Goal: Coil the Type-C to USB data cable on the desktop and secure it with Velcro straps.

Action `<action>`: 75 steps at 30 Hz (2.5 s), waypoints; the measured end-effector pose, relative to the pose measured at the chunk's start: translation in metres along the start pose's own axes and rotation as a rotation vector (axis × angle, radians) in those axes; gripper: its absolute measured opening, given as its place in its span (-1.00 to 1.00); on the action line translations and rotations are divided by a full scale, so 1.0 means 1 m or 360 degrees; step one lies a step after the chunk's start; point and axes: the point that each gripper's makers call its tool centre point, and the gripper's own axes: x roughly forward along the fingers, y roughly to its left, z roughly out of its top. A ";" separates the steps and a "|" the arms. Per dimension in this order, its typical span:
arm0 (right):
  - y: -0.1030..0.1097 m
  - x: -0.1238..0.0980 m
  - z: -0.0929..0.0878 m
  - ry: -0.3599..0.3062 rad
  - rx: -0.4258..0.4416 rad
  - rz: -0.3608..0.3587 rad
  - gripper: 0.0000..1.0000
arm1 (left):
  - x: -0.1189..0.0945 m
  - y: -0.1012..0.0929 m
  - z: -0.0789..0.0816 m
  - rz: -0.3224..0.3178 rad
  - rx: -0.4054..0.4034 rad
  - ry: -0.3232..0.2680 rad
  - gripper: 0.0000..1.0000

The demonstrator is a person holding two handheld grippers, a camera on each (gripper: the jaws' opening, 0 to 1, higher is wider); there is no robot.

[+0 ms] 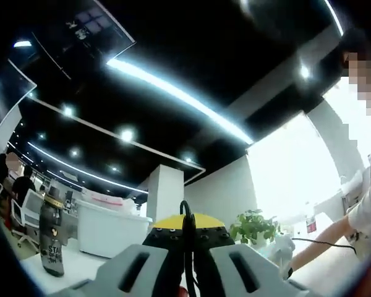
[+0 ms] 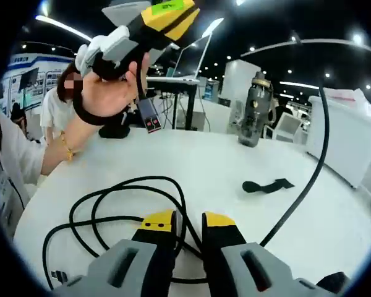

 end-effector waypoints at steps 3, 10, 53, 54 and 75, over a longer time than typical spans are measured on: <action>-0.004 0.003 -0.003 0.0047 -0.0132 -0.0061 -0.84 | 0.000 -0.001 -0.001 0.0000 0.0003 0.0008 -0.92; -0.006 -0.030 0.035 -0.0293 -0.0269 -0.0221 -0.94 | -0.001 0.006 -0.010 0.0080 0.0116 0.0075 -0.92; -0.040 -0.141 0.119 -0.0839 -0.0706 -0.0831 -0.96 | -0.003 -0.032 -0.070 -0.0260 -0.0463 0.0377 -0.81; -0.040 -0.141 0.119 -0.0837 -0.0712 -0.0834 -0.96 | -0.003 -0.034 -0.071 -0.0277 -0.0472 0.0389 -0.78; -0.025 -0.137 0.119 -0.0952 -0.0493 -0.0629 -0.81 | -0.003 -0.018 -0.072 -0.0122 -0.0081 0.0405 -0.92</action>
